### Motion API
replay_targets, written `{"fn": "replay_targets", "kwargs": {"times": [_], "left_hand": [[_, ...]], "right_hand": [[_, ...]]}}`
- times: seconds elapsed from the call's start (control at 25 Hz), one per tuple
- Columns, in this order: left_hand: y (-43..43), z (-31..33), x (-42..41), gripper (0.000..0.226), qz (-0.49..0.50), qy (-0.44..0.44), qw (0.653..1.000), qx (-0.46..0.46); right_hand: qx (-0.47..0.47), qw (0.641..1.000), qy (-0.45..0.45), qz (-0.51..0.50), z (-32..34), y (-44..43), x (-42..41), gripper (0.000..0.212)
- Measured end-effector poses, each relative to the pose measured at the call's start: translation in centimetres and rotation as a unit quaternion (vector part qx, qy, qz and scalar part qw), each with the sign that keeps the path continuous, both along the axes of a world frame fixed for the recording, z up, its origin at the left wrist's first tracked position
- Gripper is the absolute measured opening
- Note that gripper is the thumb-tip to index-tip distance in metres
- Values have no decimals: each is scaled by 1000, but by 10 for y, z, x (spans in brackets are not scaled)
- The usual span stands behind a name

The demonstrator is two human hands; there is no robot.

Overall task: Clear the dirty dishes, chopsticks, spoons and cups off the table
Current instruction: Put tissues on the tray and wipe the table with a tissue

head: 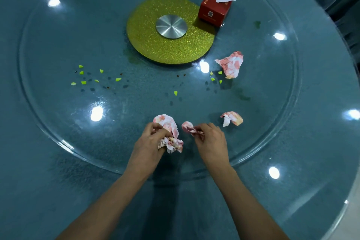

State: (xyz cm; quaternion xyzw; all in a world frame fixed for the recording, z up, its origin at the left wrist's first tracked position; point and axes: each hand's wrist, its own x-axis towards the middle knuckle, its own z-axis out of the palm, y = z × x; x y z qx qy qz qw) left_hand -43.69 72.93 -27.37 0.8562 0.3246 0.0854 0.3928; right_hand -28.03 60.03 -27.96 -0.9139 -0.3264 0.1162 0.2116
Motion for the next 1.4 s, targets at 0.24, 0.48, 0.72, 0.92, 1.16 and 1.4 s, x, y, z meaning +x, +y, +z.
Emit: {"fn": "replay_targets", "kwargs": {"times": [0.24,0.48,0.72,0.92,1.16,1.4], "left_hand": [[4,-9,0,48,-30,27,999,10],[9,-16,-10,70,-79,70,990,92],[12,-20,-15,48,-58,79,981,170],[14,-22,-22,43,-52,79,978,188],[12,-25,-14,47,-65,59,978,188],[14,-21,7,43,-62,24,981,184]], "right_hand": [[47,994,-11,99,3,21,-24,22],[52,987,22,152,-11,20,-33,29],[83,993,-18,87,-4,11,-28,22],[2,987,-121,-103,-3,-6,-3,37],[-22,998,-48,-29,-10,-3,8,20],[-5,999,-11,30,-3,11,33,5]]}}
